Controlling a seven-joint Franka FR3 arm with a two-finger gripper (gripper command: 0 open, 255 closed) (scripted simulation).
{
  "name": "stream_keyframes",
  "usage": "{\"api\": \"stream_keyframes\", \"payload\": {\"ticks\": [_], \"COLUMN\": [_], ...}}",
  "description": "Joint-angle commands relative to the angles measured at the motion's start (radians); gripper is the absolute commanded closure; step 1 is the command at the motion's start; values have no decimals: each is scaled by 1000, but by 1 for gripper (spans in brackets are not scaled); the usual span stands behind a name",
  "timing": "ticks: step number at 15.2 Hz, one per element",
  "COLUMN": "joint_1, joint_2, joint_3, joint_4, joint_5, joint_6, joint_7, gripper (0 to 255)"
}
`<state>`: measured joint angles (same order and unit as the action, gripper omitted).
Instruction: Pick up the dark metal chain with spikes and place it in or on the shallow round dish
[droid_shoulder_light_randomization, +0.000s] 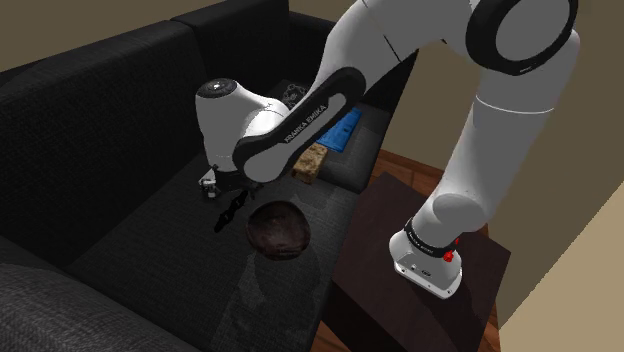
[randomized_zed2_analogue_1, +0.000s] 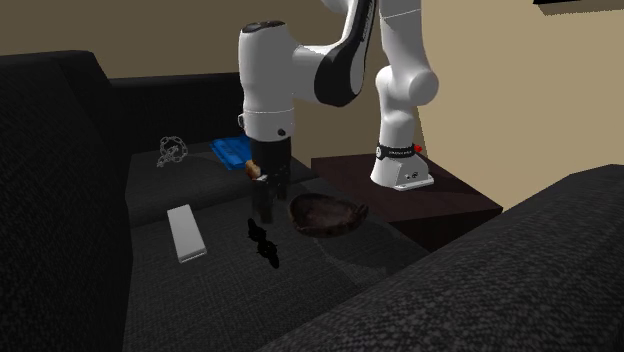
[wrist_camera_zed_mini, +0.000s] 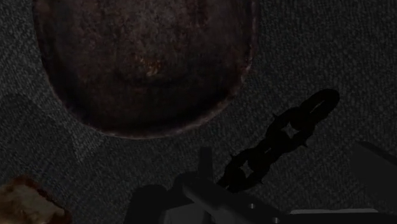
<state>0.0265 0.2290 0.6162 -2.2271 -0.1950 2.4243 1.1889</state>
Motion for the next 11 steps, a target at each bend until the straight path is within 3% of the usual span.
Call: {"api": "stream_keyframes", "payload": {"ticks": [1, 3, 11], "joint_1": [45, 82, 120], "joint_2": [92, 155, 239], "joint_3": [-28, -56, -105], "joint_4": [64, 116, 119], "joint_5": [-75, -115, -183], "joint_6": [8, 9, 80], "joint_7": [92, 142, 187], "gripper": [0, 0, 0]}}
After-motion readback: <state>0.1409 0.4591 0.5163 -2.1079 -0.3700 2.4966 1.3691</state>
